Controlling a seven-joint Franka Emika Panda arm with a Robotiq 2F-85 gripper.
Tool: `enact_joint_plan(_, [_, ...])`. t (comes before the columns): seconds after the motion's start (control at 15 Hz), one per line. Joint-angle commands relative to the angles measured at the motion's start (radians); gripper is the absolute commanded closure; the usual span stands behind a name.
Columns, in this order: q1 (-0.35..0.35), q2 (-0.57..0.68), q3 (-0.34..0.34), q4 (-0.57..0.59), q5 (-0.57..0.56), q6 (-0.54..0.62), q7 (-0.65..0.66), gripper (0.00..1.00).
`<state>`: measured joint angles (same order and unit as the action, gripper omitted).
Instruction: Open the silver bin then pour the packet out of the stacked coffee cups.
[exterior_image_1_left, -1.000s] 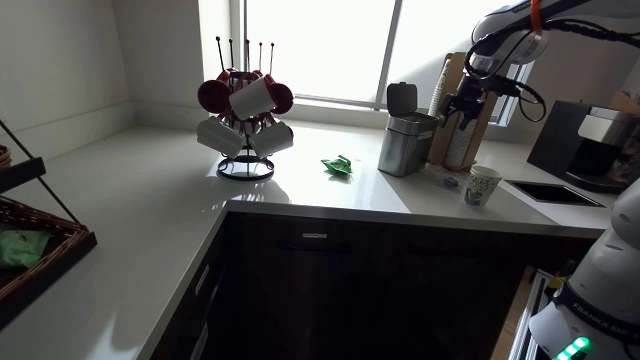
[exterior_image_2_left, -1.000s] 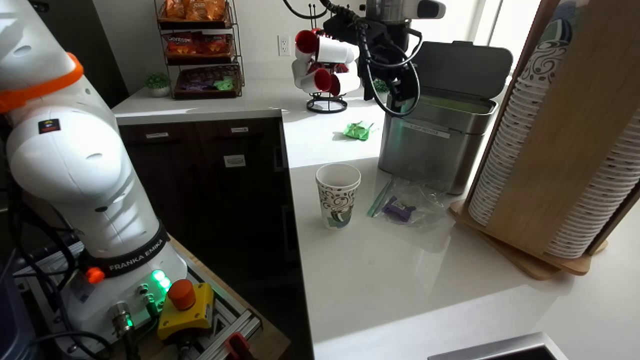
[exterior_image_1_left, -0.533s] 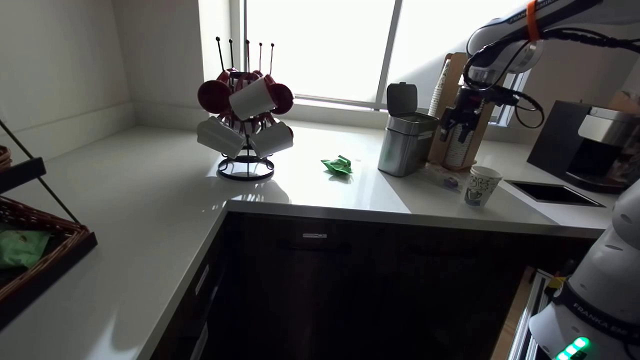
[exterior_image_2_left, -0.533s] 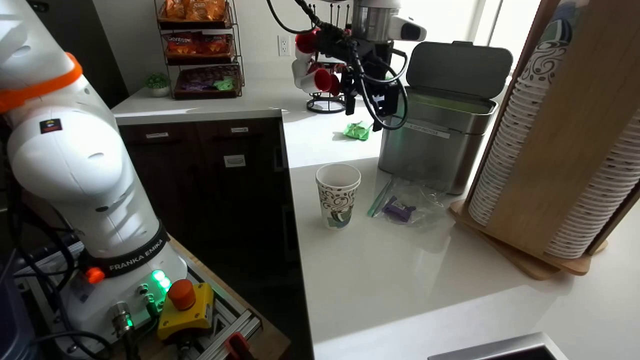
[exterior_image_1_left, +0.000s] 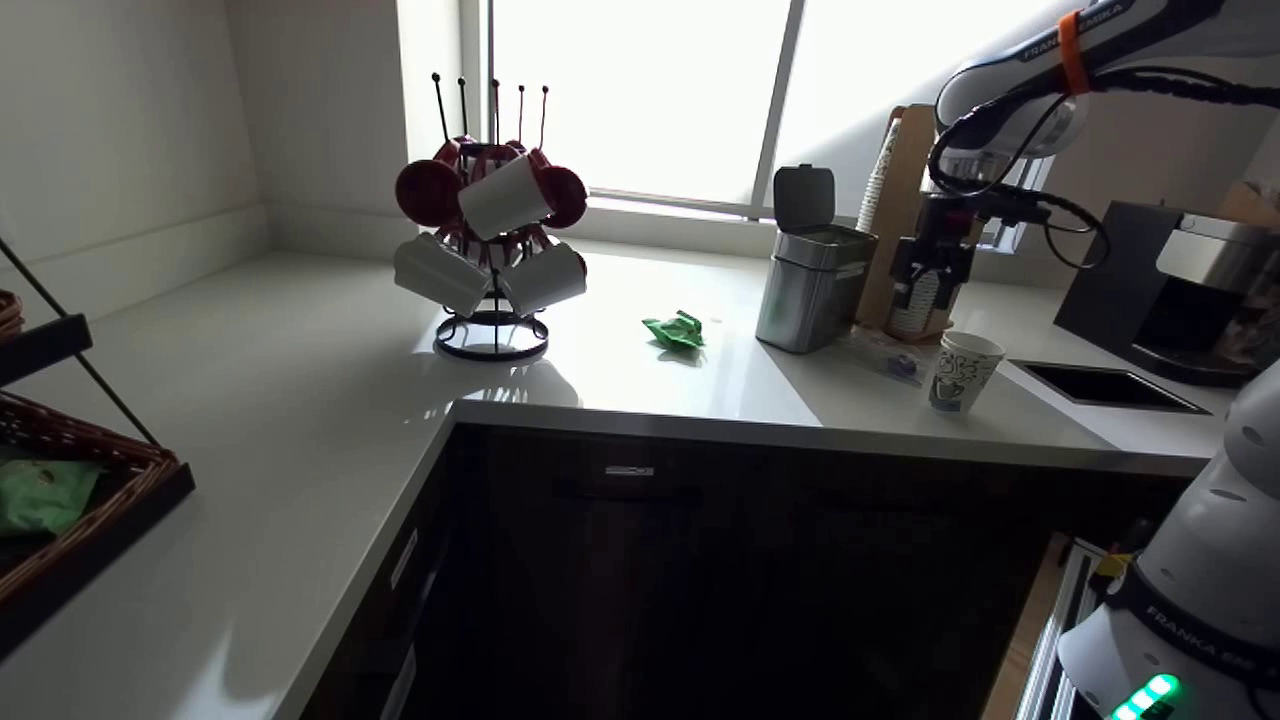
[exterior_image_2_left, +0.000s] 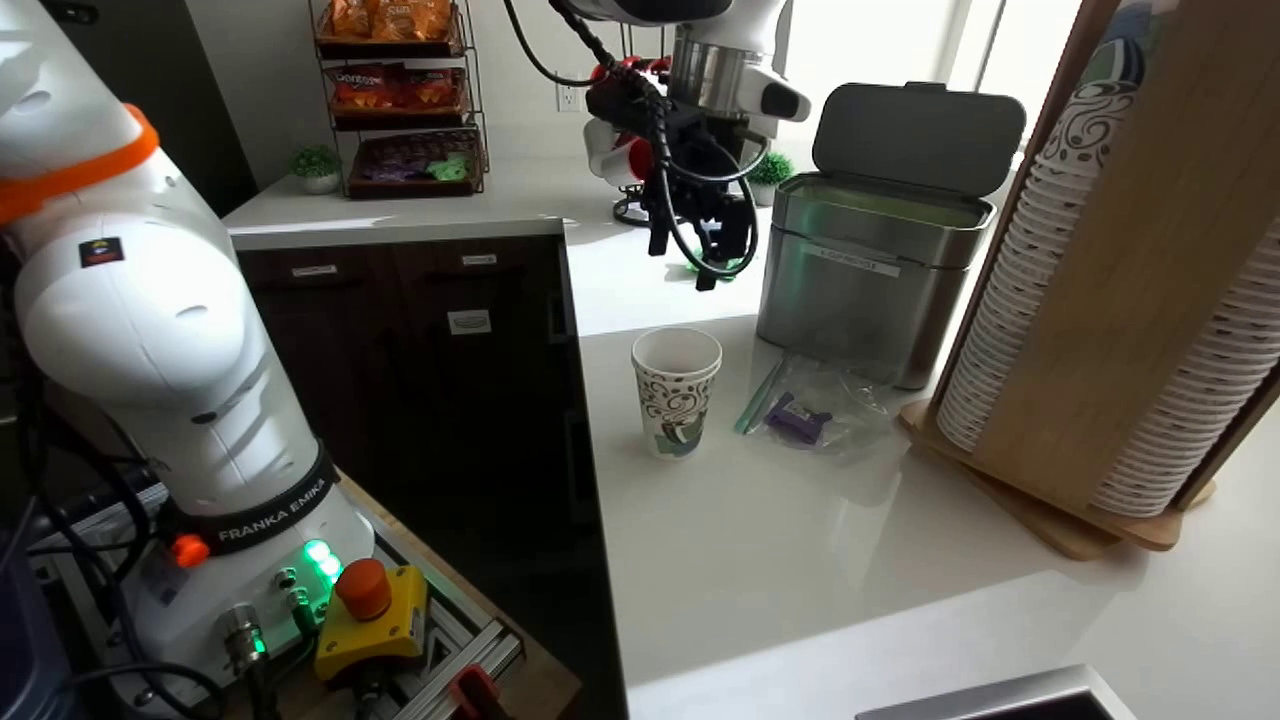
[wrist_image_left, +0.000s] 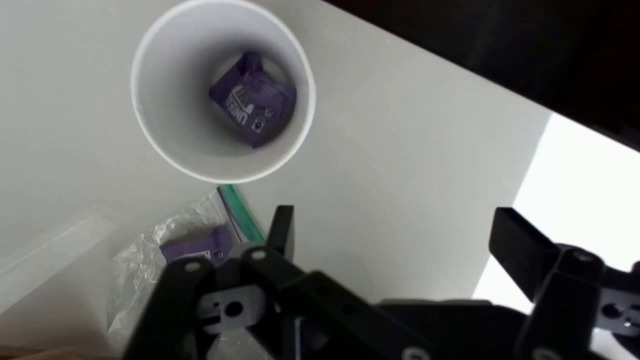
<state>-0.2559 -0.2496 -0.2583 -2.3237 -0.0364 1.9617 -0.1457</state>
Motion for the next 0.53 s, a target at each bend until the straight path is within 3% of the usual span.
enact_joint_plan(0.0, [-0.014,-0.051,-0.002,-0.061,-0.059,-0.029,0.021,0.0])
enact_joint_plan(0.47, [-0.042,-0.057,-0.029,-0.125,-0.13,0.037,0.008,0.0])
